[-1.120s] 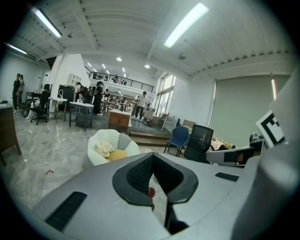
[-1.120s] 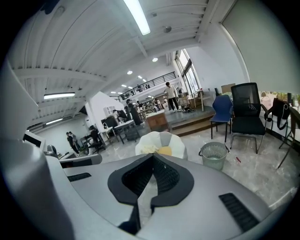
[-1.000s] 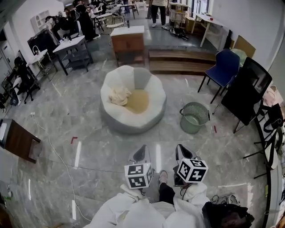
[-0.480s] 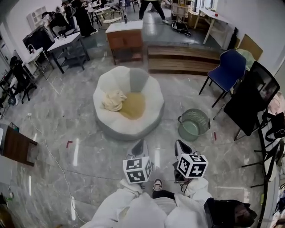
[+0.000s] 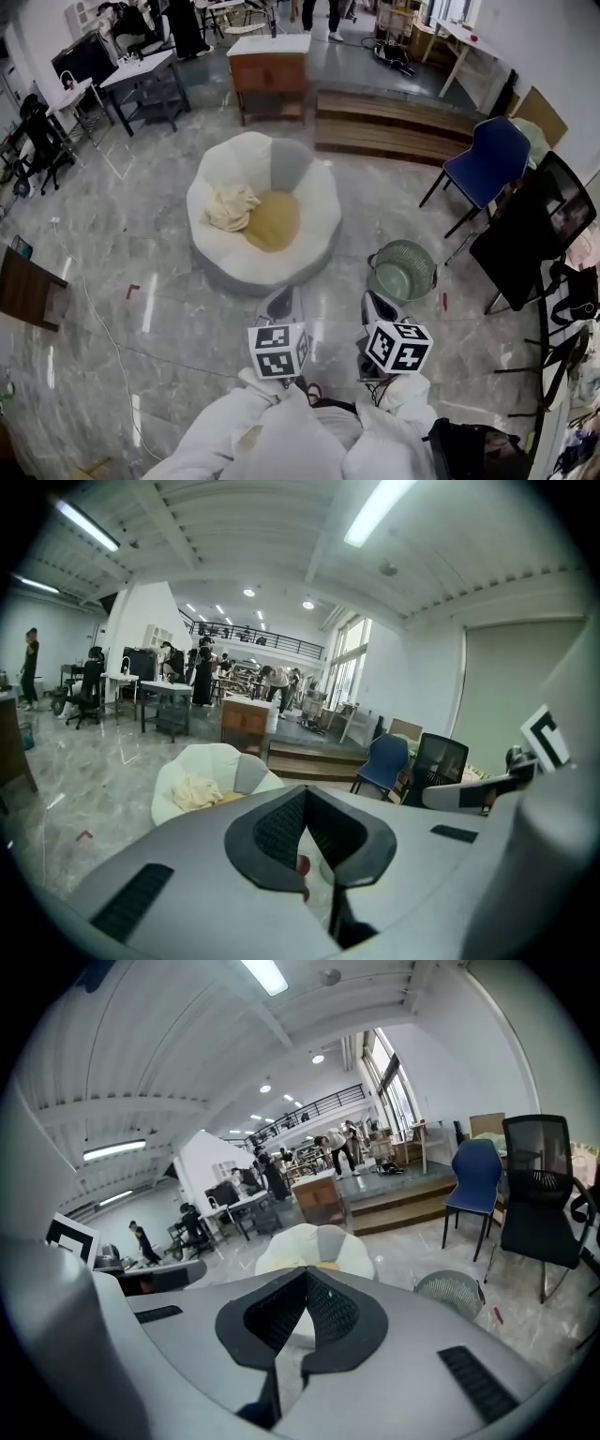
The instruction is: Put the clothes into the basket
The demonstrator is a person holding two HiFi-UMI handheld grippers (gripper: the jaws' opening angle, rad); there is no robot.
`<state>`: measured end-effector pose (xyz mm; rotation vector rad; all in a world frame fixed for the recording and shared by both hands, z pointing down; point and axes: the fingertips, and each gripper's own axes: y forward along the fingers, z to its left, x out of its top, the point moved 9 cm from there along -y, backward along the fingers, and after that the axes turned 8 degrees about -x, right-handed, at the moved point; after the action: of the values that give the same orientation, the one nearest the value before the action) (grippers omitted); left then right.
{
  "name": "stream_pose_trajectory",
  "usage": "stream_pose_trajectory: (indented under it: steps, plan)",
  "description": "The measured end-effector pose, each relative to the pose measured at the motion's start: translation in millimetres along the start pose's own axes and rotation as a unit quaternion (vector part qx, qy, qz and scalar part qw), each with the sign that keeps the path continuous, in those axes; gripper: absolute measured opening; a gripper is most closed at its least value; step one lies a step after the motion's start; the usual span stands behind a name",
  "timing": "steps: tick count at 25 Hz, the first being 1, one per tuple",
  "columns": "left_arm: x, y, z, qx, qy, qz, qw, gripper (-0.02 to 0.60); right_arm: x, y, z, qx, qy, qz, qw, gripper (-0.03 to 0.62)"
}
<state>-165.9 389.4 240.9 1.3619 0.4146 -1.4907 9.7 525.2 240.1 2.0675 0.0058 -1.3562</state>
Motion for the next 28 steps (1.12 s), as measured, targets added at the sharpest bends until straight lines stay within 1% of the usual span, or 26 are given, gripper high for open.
stream_pose_trajectory:
  steps: [6, 11, 15, 18, 23, 25, 28]
  plan:
    - [14.9, 35.4, 27.0, -0.007, -0.002, 0.004, 1.0, -0.002, 13.3, 39.5, 3.3, -0.013, -0.001, 0.01, 1.0, 0.023]
    - [34.5, 89.8, 63.8, -0.018, -0.005, 0.007, 0.9998, -0.002, 36.9, 91.5, 9.3, -0.027, 0.0, 0.004, 1.0, 0.023]
    - [70.4, 136.7, 95.3, -0.032, 0.008, 0.009, 0.9994, -0.002, 68.9, 142.7, 20.7, -0.038, 0.017, -0.006, 0.999, 0.023]
    - [103.9, 168.4, 123.3, -0.039, 0.02, 0.002, 0.999, -0.002, 97.2, 183.7, 37.0, -0.038, 0.019, -0.013, 0.999, 0.023]
    - [150.0, 212.6, 180.3, -0.03, 0.018, -0.009, 0.9993, -0.002, 136.5, 251.4, 70.3, -0.027, 0.013, -0.011, 0.999, 0.023]
    - [158.8, 226.2, 199.5, -0.023, 0.01, -0.01, 0.9996, -0.002, 147.8, 273.3, 81.0, -0.02, 0.007, -0.01, 1.0, 0.023]
    - [160.5, 242.6, 228.2, -0.004, -0.007, -0.002, 1.0, -0.002, 158.1, 297.0, 97.2, -0.01, -0.005, -0.012, 1.0, 0.023]
